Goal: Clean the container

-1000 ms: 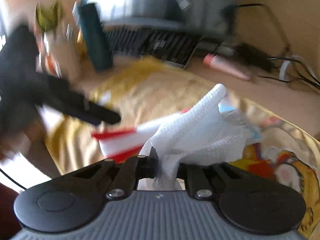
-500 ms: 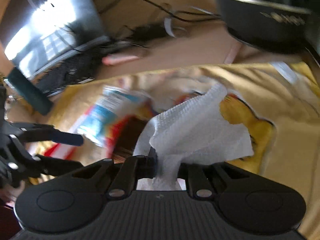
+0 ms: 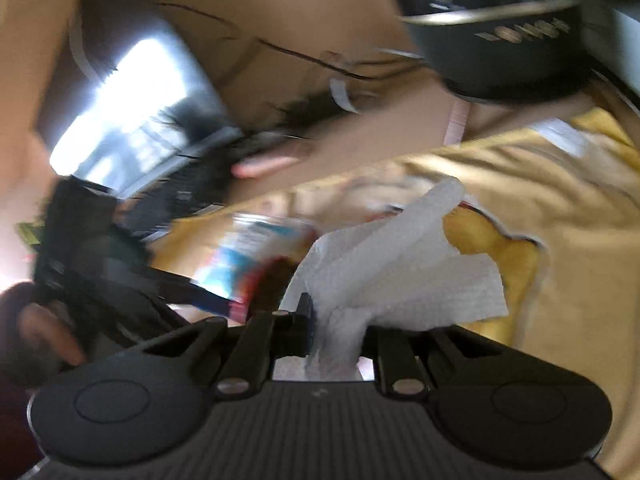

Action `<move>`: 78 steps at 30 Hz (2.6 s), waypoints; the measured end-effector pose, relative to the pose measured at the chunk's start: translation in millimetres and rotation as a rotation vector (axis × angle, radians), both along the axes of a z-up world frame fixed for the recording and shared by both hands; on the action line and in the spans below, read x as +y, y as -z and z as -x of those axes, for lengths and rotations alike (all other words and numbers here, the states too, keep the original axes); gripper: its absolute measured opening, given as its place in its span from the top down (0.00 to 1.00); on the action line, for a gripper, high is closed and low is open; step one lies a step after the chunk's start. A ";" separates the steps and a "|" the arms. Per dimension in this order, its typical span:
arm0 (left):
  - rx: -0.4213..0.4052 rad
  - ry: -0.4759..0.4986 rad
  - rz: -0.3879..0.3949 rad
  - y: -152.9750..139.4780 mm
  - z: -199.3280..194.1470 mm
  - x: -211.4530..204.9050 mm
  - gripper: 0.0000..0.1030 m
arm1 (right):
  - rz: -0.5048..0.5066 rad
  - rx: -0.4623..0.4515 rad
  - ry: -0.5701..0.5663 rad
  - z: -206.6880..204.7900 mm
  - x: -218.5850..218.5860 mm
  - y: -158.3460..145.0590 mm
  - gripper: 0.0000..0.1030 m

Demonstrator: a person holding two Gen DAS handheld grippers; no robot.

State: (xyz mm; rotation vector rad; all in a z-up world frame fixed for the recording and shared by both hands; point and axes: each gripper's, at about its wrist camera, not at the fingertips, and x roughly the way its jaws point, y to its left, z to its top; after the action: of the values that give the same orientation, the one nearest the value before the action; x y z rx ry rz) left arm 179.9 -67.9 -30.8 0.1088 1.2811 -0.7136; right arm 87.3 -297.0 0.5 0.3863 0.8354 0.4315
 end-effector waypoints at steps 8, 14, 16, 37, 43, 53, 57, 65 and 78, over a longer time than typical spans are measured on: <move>0.010 0.047 -0.062 11.5 15.7 11.9 0.04 | 0.023 0.033 -0.204 -19.3 63.0 5.6 0.84; 0.049 0.099 0.029 10.7 12.0 -1.9 0.04 | 0.142 0.104 -0.091 -13.4 28.8 11.2 0.83; 0.055 0.121 0.044 9.0 10.7 -9.0 0.04 | 0.182 0.101 -0.020 -11.8 14.3 8.3 0.81; -0.102 -0.108 0.096 -23.5 -98.4 -28.5 0.03 | 0.204 0.024 0.147 -32.7 -34.5 -10.1 0.89; -0.178 0.045 -0.017 -24.6 -39.2 -25.6 0.03 | 0.158 -0.109 0.064 -64.5 -11.0 -36.3 0.90; -0.128 0.060 -0.075 -2.5 13.6 -13.8 0.03 | 0.123 0.027 -0.103 -100.9 44.1 1.3 0.89; -0.151 0.058 -0.074 -8.7 22.2 -9.7 0.03 | 0.140 0.087 -0.059 -85.7 27.5 14.0 0.89; -0.172 0.052 -0.055 -13.2 32.9 -7.0 0.03 | 0.229 0.147 0.044 -55.8 2.9 21.9 0.89; -0.192 -0.102 -0.068 -13.4 52.9 40.0 0.03 | 0.091 -0.115 -0.240 -85.2 111.3 -43.8 0.89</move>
State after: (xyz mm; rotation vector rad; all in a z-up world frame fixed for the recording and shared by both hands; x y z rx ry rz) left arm 127.0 -27.9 -17.4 0.1617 1.1192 -0.5584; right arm 172.5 -185.7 44.4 0.1750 0.7892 0.6298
